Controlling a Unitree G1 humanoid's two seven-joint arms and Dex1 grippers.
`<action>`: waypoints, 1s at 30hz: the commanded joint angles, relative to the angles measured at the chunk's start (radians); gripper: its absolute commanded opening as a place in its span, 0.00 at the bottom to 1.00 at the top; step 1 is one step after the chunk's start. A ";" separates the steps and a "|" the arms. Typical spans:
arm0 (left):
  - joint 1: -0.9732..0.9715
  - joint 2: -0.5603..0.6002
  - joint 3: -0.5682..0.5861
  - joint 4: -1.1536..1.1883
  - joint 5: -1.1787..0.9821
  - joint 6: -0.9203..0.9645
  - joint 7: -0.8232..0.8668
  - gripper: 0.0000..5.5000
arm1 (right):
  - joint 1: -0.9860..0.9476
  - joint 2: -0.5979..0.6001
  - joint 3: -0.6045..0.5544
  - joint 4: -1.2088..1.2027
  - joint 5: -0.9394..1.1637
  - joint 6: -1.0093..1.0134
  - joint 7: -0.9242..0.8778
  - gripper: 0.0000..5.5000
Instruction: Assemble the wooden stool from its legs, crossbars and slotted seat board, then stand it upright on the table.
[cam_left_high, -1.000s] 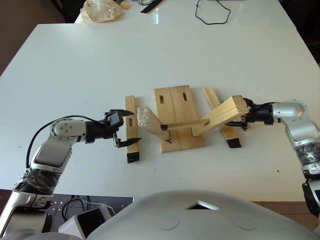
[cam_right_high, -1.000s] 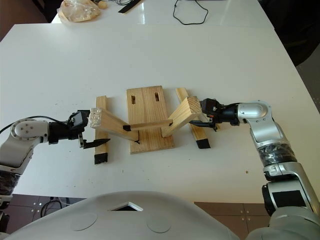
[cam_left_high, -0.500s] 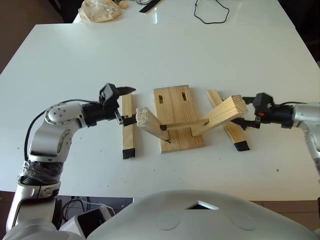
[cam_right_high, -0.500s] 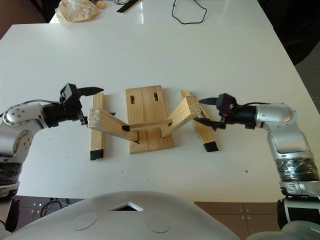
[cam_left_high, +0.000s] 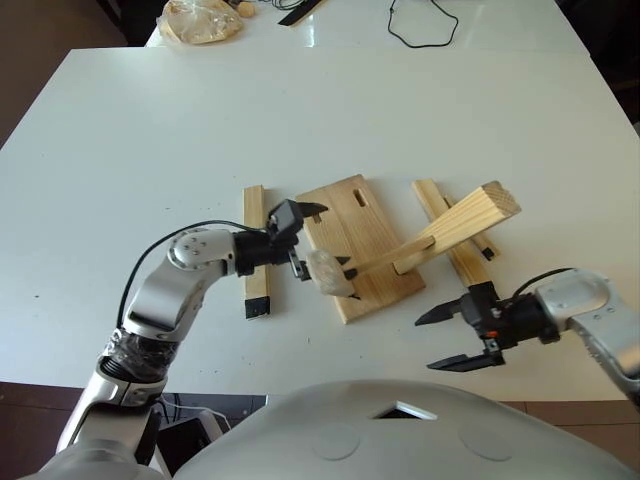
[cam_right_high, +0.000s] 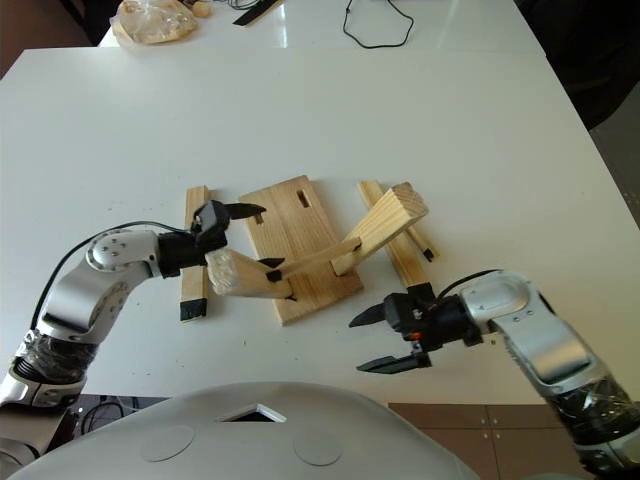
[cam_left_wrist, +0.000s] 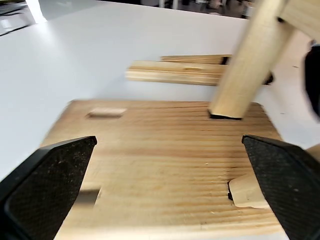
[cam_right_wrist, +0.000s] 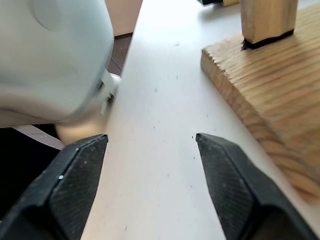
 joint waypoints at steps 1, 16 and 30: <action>-0.041 -0.083 -0.058 0.034 0.049 0.022 0.074 0.98 | -0.028 0.018 0.043 0.076 -0.091 -0.034 -0.047 0.59; -0.041 -0.143 -0.087 0.058 0.111 -0.002 0.135 0.98 | -0.224 0.174 -0.026 0.271 -0.095 -0.005 -0.247 0.59; -0.298 -0.083 0.065 0.309 0.133 -0.141 0.058 0.98 | -0.010 -0.011 -0.034 0.039 -0.043 -0.042 -0.104 0.59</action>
